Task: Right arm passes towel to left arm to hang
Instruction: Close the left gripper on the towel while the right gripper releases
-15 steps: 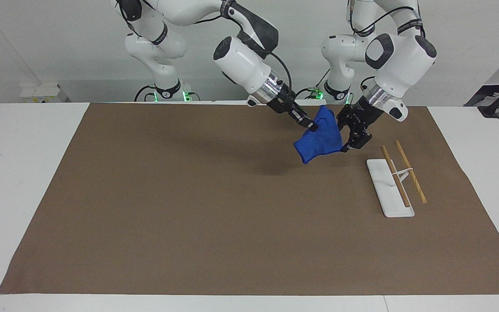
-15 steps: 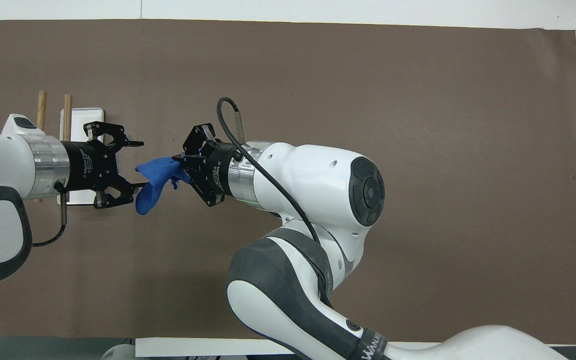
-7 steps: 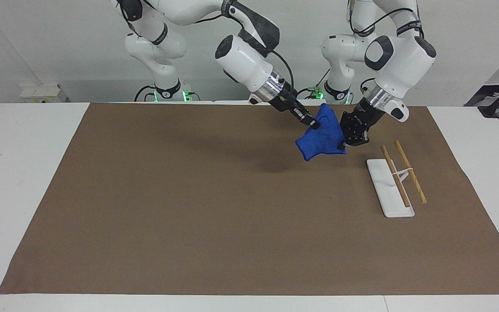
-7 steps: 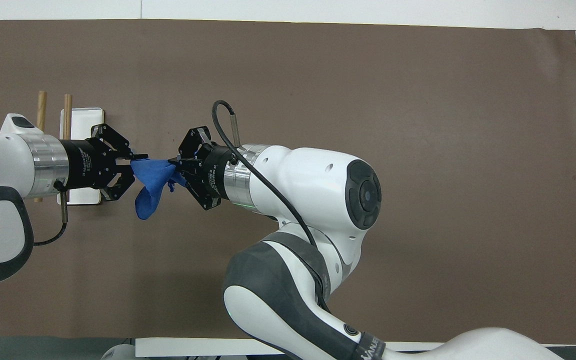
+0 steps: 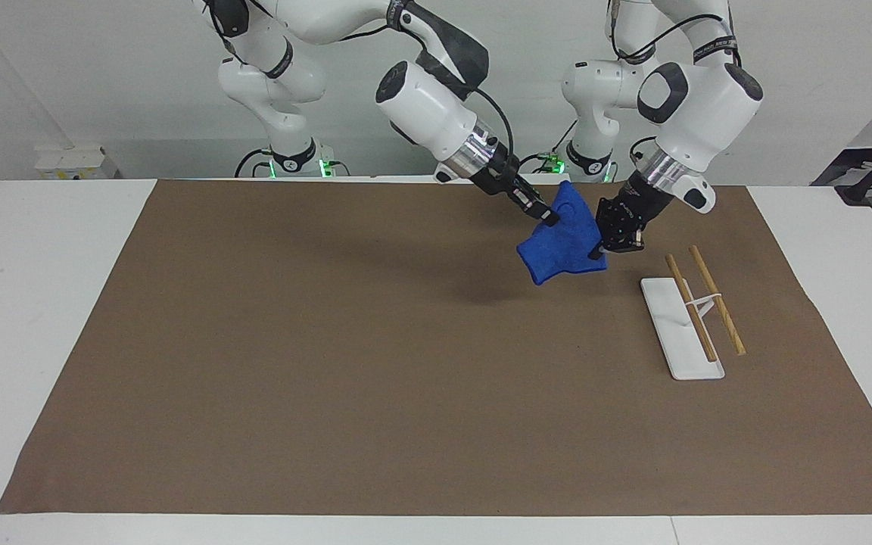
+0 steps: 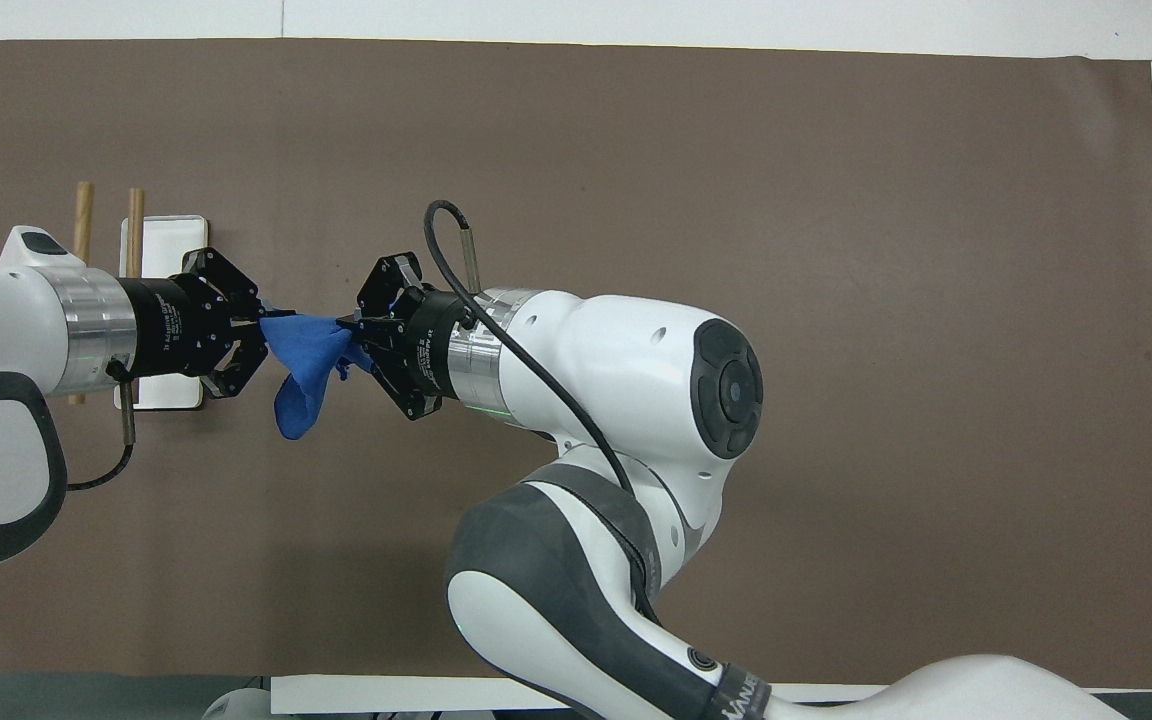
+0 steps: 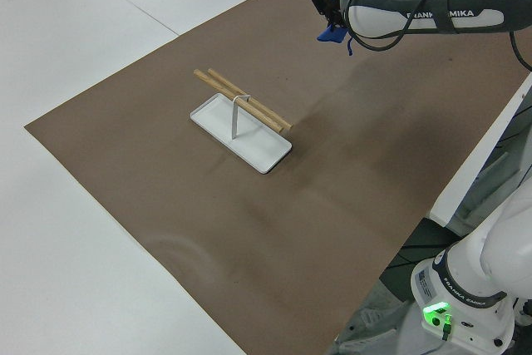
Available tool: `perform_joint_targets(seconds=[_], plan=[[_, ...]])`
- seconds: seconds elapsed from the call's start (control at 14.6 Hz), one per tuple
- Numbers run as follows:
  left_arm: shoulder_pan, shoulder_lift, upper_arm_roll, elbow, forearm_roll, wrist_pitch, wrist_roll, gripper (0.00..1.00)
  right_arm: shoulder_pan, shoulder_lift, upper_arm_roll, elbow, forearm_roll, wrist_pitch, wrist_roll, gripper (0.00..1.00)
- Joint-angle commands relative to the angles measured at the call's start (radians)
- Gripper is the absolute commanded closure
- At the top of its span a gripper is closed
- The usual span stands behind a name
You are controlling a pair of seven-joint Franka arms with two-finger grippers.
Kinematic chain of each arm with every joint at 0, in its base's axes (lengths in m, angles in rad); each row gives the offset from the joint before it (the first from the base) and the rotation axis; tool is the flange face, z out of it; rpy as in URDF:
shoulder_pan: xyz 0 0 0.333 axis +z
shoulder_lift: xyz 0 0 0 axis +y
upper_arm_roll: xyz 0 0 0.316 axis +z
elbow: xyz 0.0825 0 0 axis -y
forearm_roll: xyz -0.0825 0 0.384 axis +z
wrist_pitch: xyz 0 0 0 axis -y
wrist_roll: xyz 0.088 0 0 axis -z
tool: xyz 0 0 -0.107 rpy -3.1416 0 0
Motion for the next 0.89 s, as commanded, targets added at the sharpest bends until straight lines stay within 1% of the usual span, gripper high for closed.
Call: perform_joint_targets(seconds=[0.0,0.07,0.14,0.27,0.34,0.48,0.55,0.62,0.69,0.82], plan=[[-0.014,-0.003,0.011,-0.012,-0.014,0.021,0.011,1.0,-0.012,0.012,0.015,0.014,0.015,0.003,-0.005,0.62],[-0.014,-0.003,0.011,-0.012,-0.014,0.022,0.013,1.0,-0.012,0.011,0.015,0.014,0.007,0.003,-0.007,0.23],[-0.014,-0.003,0.012,-0.012,-0.014,0.025,0.016,1.0,-0.012,0.009,0.015,0.014,-0.001,0.003,-0.011,0.0],[-0.012,0.01,0.012,0.008,-0.013,0.027,0.049,1.0,-0.021,-0.015,0.009,0.001,-0.002,-0.013,-0.092,0.0],[-0.012,0.015,0.012,0.022,-0.013,0.027,0.056,1.0,-0.024,-0.039,0.003,-0.006,-0.002,-0.03,-0.15,0.0],[-0.011,0.027,0.014,0.042,-0.004,0.03,0.068,1.0,-0.042,-0.095,-0.025,-0.043,-0.002,-0.1,-0.339,0.0],[-0.009,0.027,0.014,0.043,-0.004,0.036,0.094,1.0,-0.047,-0.139,-0.058,-0.077,-0.004,-0.138,-0.464,0.0],[-0.008,0.029,0.014,0.043,-0.002,0.041,0.126,1.0,-0.047,-0.188,-0.112,-0.11,-0.005,-0.186,-0.607,0.0],[-0.004,0.029,0.014,0.043,-0.002,0.045,0.149,1.0,-0.047,-0.217,-0.161,-0.129,-0.007,-0.233,-0.745,0.0],[0.002,0.035,0.017,0.043,-0.001,0.054,0.222,1.0,-0.033,-0.271,-0.311,-0.152,-0.046,-0.377,-1.029,0.0]])
